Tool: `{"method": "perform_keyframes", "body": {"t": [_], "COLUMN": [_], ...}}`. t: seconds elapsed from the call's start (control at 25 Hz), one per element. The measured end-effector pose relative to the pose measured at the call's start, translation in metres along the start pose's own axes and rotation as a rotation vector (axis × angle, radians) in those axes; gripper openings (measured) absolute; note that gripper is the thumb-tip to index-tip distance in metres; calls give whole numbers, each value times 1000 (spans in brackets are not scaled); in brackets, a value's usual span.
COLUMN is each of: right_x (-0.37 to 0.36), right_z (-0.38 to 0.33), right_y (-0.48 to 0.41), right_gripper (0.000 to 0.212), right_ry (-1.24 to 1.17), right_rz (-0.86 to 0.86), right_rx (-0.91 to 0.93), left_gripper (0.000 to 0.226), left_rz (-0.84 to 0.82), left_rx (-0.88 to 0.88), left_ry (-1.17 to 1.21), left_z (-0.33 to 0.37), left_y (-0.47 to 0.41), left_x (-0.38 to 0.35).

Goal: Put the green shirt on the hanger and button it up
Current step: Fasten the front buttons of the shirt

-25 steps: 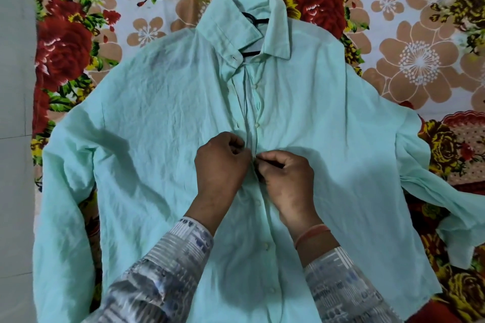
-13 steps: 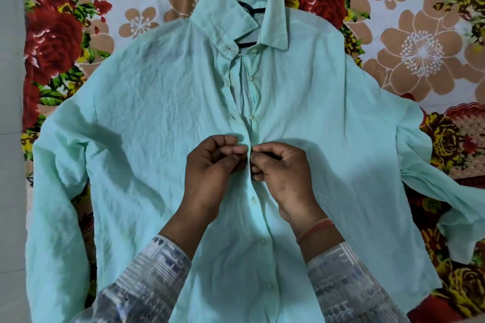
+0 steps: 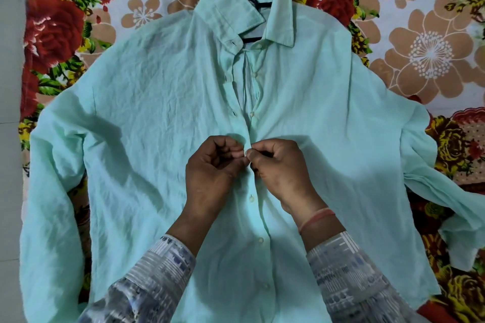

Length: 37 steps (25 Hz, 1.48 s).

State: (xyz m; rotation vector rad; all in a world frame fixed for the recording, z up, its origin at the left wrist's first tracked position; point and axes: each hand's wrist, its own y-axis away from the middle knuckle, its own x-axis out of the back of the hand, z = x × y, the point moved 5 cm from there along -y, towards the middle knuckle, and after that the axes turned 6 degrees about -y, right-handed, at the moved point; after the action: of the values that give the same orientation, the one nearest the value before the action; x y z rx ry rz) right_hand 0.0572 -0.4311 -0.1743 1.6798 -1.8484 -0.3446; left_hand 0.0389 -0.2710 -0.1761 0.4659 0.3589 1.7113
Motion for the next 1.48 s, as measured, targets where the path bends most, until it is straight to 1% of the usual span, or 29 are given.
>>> {"method": "perform_keyframes", "body": {"t": [0.12,0.24,0.36,0.44,0.52,0.6,0.72,0.84,0.88,0.96,1.04,1.08,1.16,1.24,1.28,1.36,1.4,1.48], "right_x": [-2,-3,-3,-6,-8,-8,-9,-7,-5,2,10,9,4,-1,-2,-4,-5,-10], "right_z": [4,9,11,10,7,7,8,1,-6,-28,-49,-56,-61,-58,-59,-62,-64,-69], "right_y": [-2,-1,-2,0,3,5,7,11,11,6,-9,-20,-40,-54,-58,-63,-62,-56], "right_gripper": [9,14,9,22,27,26,21,12,7,9,8,7,12,21,20,13,11,9], "right_ry": [47,40,-47,-108,-108,-117,-124,-4,75,214,237,254,326,403,425,468,515,633], "right_rz": [-6,-21,-16,-16,-14,-7,-9,5,25,138,246,253,227,209,201,153,122,73], "right_rx": [29,27,4,4,39,57,42,73,119,281,397,413,390,366,367,395,424,482], "left_gripper": [29,27,19,16,15,17,26,25,22,15,10,11,21,34,35,26,20,13], "left_rz": [10,15,4,-7,-33,-47,-48,-40,-20,48,123,151,182,192,192,186,178,168], "left_rx": [26,31,10,-34,-88,-95,-44,-41,-45,-86,-167,-191,-162,-66,-28,20,40,67], "left_ry": [59,17,-96,-206,-299,-343,-353,-402,-413,-431,-448,-457,-516,-615,-653,-685,-687,-658], "left_z": [-2,-2,-1,1,4,7,10,12,15,29,49,58,69,69,68,63,60,56], "left_y": [1,-1,0,3,3,-1,-9,-9,-9,-14,-25,-33,-51,-67,-73,-84,-86,-85], "left_x": [2,2,0,1,2,4,6,9,11,12,7,2,-12,-22,-23,-21,-19,-15]}}
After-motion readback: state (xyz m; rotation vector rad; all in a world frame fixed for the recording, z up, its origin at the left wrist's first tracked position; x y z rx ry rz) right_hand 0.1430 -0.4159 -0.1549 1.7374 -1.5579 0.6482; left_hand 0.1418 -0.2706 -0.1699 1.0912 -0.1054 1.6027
